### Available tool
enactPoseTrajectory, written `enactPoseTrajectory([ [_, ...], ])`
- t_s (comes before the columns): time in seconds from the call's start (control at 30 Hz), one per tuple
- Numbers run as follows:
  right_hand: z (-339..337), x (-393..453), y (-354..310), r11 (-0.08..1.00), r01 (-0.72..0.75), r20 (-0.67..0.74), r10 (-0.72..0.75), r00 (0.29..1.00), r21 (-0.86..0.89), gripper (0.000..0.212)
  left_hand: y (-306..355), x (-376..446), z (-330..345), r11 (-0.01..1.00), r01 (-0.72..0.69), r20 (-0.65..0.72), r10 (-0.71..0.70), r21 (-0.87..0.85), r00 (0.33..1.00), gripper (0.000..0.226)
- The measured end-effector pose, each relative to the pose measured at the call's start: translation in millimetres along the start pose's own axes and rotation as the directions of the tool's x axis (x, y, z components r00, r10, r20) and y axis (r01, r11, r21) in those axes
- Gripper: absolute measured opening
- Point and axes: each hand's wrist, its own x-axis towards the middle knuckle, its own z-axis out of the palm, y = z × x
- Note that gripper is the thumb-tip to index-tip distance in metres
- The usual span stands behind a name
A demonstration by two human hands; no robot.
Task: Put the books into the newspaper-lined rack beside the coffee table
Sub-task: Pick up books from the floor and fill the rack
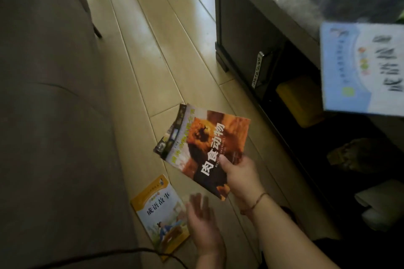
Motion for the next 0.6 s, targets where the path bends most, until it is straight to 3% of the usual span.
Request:
enactPoseTrajectory([
  [0.07, 3, -20, -11, 0.988, 0.032, 0.025, -0.037, 0.999, 0.152, 0.019, 27, -24, 18, 0.972, 0.152, 0.184, -0.119, -0.181, 0.976, 0.055],
  [0.17, 2, -54, -31, 0.979, 0.131, 0.081, -0.144, 0.986, 0.153, 0.016, 66, -51, 41, 0.980, 0.089, 0.371, -0.017, -0.177, 0.928, 0.046],
  [0.3, -19, -106, -85, 0.904, 0.426, 0.083, -0.423, 0.902, -0.025, 0.013, 103, -76, 68, 0.991, -0.065, 0.433, 0.110, -0.116, 0.895, 0.034],
  [0.37, -51, -136, -127, 0.814, 0.580, 0.130, -0.572, 0.810, -0.031, 0.007, 118, -93, 74, 0.981, -0.128, 0.527, 0.186, -0.146, 0.829, 0.039],
  [0.43, -93, -166, -170, 0.715, 0.689, 0.209, -0.661, 0.721, -0.116, 0.020, 126, -117, 79, 0.975, -0.171, 0.664, 0.224, -0.146, 0.714, 0.044],
  [0.53, -160, -206, -219, 0.605, 0.732, 0.279, -0.679, 0.679, -0.313, 0.043, 120, -168, 92, 0.976, -0.210, 0.794, 0.177, -0.064, 0.582, 0.042],
  [0.6, -195, -231, -234, 0.547, 0.740, 0.268, -0.701, 0.661, -0.392, 0.039, 110, -210, 98, 0.963, -0.269, 0.839, 0.137, 0.011, 0.526, 0.036],
])
